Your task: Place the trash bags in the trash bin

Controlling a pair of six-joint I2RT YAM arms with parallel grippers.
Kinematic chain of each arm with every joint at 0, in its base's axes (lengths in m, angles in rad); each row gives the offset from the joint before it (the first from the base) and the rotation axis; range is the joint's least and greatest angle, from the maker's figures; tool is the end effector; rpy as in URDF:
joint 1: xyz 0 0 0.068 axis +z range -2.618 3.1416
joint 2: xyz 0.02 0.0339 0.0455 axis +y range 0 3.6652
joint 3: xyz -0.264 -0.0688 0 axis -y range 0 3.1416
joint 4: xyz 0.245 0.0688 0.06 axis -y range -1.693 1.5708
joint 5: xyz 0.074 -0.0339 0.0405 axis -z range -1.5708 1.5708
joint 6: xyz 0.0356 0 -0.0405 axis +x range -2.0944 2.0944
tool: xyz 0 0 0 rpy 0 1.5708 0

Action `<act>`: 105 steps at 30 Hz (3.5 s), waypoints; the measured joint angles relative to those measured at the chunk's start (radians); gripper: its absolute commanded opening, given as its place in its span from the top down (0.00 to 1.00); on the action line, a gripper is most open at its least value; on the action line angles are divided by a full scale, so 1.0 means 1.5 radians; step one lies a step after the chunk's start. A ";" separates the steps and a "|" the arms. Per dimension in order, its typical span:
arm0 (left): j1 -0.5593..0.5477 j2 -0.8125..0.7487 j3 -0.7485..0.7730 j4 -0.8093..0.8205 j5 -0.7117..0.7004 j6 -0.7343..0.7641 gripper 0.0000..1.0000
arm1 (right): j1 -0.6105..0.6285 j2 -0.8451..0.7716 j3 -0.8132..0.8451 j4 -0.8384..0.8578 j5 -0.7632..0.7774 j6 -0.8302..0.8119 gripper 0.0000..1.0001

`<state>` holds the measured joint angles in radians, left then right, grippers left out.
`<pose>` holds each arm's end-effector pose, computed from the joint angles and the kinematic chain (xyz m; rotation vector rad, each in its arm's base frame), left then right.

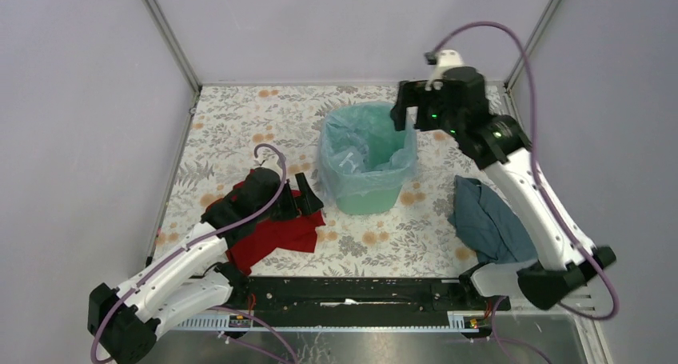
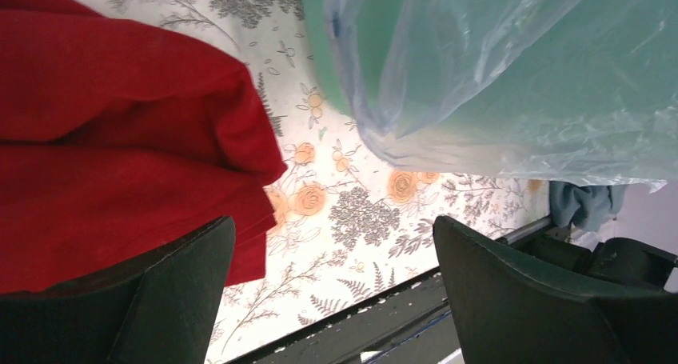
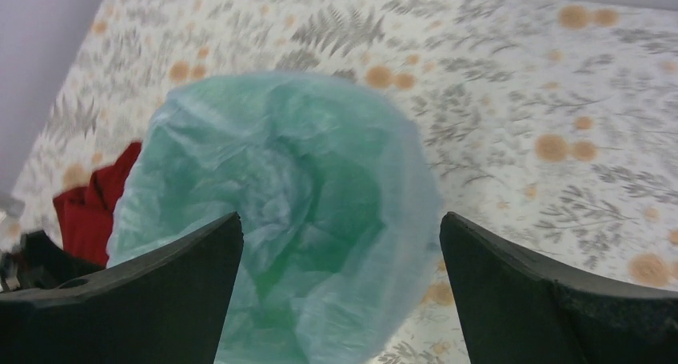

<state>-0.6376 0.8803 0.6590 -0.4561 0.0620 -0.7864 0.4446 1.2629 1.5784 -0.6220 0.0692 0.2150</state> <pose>0.1509 -0.1145 0.2531 -0.1418 2.3787 -0.8016 0.2346 0.1090 0.4651 -0.1693 1.8873 0.3873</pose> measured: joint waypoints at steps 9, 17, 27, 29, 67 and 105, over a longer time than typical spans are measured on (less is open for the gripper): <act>0.016 -0.001 0.068 -0.045 -0.078 0.015 0.07 | 0.113 0.165 0.064 -0.056 0.036 -0.024 0.32; 0.023 0.159 0.106 0.081 -0.061 0.026 0.17 | 0.155 0.230 0.056 -0.041 0.039 -0.012 0.32; 0.026 0.238 0.094 0.156 -0.014 0.029 0.18 | 0.257 0.294 -0.021 0.032 0.040 0.057 0.26; 0.032 0.239 0.090 0.156 -0.014 0.030 0.18 | 0.264 0.296 -0.032 0.036 0.049 0.065 0.21; 0.026 0.264 0.083 0.196 0.034 0.030 0.18 | 0.176 0.250 -0.106 0.205 0.146 0.014 0.03; 0.018 0.288 0.028 0.236 0.026 0.022 0.18 | 0.170 0.267 -0.123 0.232 0.190 0.019 0.04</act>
<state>-0.6106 1.3125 0.7006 -0.1024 0.1013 -0.7528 0.6994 1.6630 1.3933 -0.2741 0.3538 0.2436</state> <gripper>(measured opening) 0.823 0.948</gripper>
